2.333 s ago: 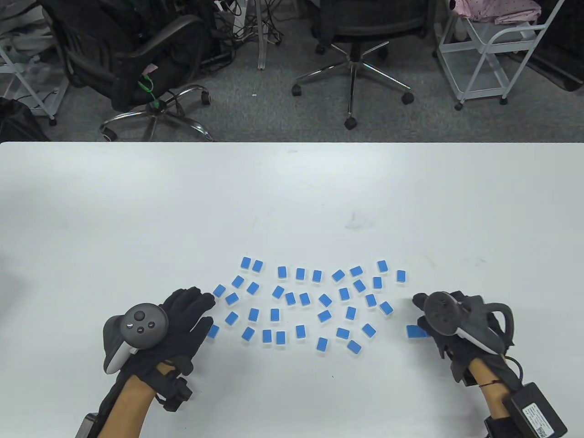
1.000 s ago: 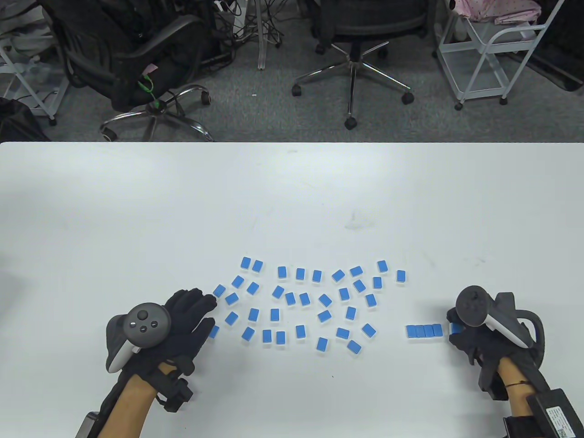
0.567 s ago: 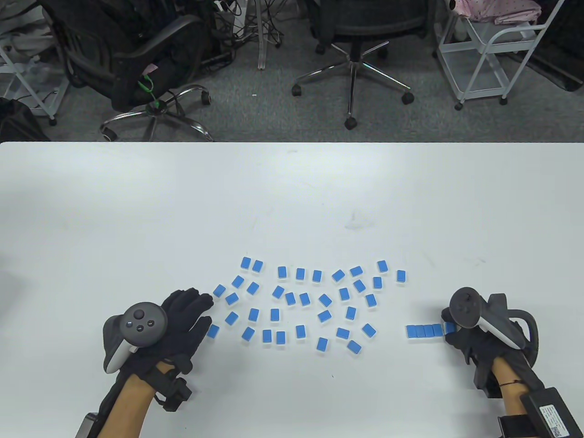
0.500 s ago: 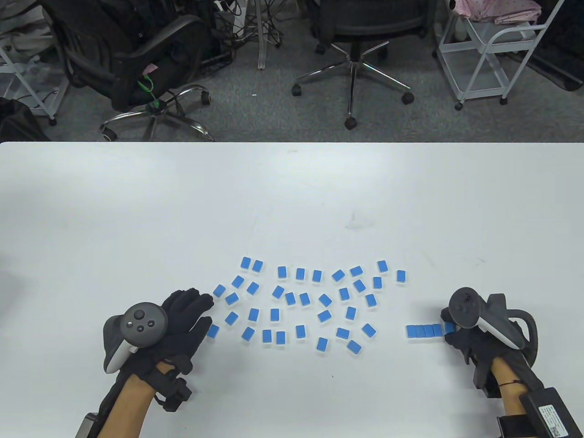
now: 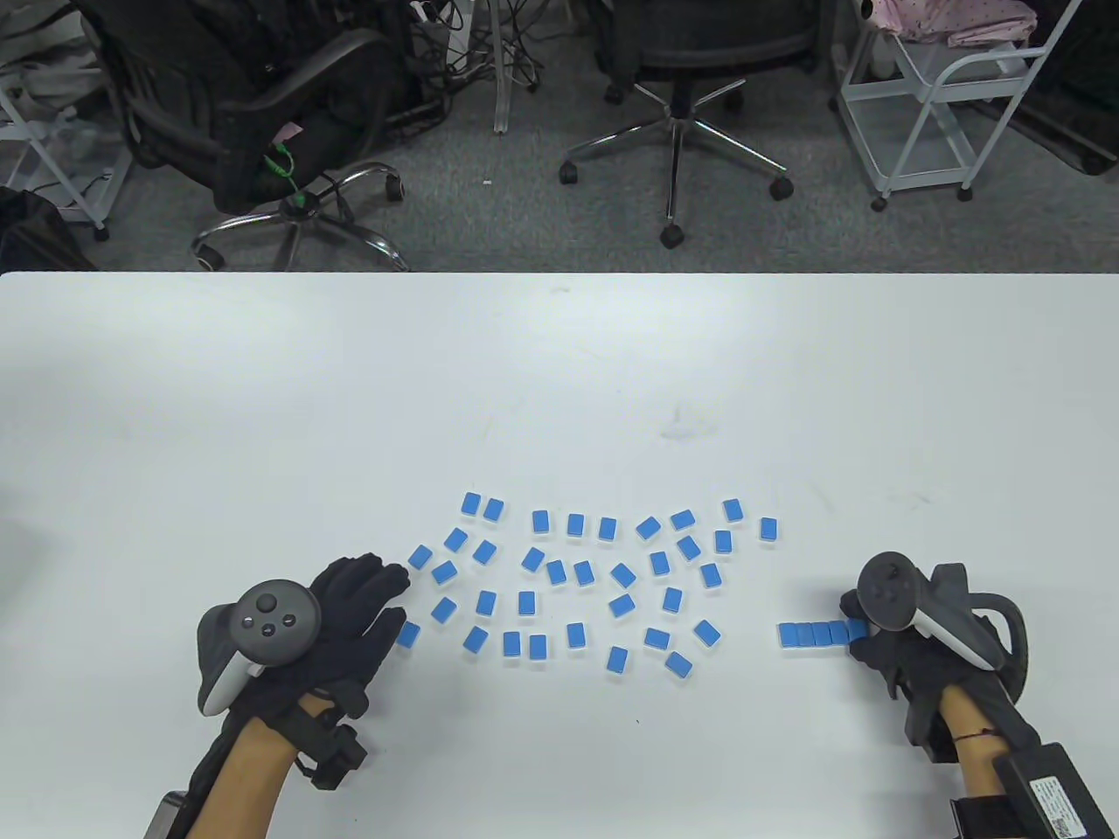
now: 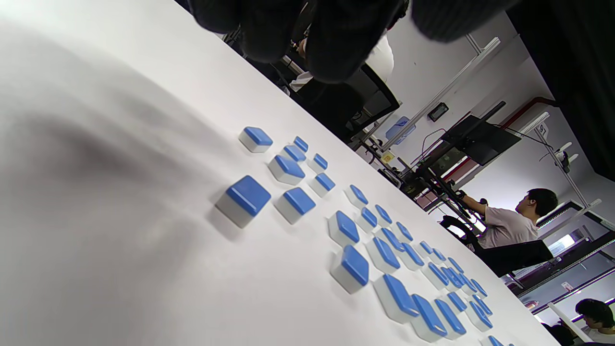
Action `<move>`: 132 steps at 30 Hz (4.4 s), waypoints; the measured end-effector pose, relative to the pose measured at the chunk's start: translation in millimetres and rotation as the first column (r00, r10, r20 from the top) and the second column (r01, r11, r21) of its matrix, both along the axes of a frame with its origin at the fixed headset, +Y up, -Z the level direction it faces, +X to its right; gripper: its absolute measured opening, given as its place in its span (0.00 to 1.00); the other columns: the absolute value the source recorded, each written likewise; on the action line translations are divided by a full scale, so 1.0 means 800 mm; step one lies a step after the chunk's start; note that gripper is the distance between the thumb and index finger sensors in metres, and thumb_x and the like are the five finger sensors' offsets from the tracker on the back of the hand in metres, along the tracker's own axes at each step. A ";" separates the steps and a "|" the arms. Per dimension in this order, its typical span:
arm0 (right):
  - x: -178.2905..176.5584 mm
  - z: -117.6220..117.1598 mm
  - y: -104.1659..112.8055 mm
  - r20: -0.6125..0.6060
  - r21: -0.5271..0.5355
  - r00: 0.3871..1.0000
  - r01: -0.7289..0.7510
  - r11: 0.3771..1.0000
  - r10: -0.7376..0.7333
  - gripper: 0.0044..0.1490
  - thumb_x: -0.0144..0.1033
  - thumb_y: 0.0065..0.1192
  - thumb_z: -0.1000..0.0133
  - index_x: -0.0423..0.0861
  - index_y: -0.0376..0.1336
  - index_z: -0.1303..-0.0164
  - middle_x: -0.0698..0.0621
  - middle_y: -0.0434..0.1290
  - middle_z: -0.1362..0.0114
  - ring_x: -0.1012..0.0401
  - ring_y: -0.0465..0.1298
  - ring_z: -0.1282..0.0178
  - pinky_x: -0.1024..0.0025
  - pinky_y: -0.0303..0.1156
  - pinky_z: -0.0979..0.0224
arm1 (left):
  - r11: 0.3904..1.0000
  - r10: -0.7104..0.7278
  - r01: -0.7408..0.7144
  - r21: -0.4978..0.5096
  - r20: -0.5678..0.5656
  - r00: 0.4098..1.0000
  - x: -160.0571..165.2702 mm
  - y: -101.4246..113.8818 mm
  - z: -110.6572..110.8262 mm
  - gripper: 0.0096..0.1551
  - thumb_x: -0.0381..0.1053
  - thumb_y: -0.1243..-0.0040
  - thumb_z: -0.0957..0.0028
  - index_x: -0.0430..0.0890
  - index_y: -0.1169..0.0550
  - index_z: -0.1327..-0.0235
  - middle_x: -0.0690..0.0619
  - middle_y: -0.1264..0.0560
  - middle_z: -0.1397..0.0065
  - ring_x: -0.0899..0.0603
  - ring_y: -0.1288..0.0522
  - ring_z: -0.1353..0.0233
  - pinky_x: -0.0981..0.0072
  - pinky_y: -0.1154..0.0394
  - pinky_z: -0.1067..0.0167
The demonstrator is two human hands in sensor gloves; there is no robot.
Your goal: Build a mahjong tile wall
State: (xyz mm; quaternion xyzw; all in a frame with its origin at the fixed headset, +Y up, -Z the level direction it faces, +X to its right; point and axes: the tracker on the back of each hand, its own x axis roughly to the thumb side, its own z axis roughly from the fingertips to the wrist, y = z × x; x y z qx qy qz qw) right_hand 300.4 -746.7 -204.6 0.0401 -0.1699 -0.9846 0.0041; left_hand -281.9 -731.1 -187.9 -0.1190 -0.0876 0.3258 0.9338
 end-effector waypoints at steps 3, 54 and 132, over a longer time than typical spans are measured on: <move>0.000 0.000 0.000 -0.002 -0.002 1.000 -0.006 1.000 0.006 0.35 0.47 0.78 0.62 0.61 0.67 0.42 0.55 0.75 0.33 0.52 0.75 0.32 0.41 0.66 0.23 | 1.000 -0.002 0.002 0.000 0.000 1.000 0.000 0.000 0.000 0.38 0.68 0.56 0.46 0.57 0.35 0.21 0.50 0.46 0.13 0.36 0.53 0.14 0.30 0.57 0.23; -0.030 0.015 0.044 -0.119 0.164 0.987 0.124 0.979 -0.105 0.39 0.48 0.77 0.61 0.60 0.65 0.37 0.51 0.74 0.29 0.47 0.73 0.29 0.35 0.59 0.22 | 1.000 0.002 -0.002 0.016 -0.003 1.000 -0.002 0.003 0.002 0.38 0.68 0.56 0.46 0.56 0.35 0.21 0.49 0.46 0.13 0.36 0.53 0.14 0.30 0.56 0.23; -0.057 0.004 0.049 -0.031 0.144 0.992 0.126 0.982 -0.122 0.39 0.56 0.65 0.58 0.58 0.63 0.35 0.52 0.73 0.27 0.49 0.70 0.25 0.36 0.55 0.20 | 1.000 -0.001 0.000 0.012 0.013 1.000 0.002 0.004 -0.001 0.38 0.68 0.56 0.46 0.57 0.35 0.21 0.49 0.46 0.13 0.36 0.53 0.14 0.30 0.56 0.23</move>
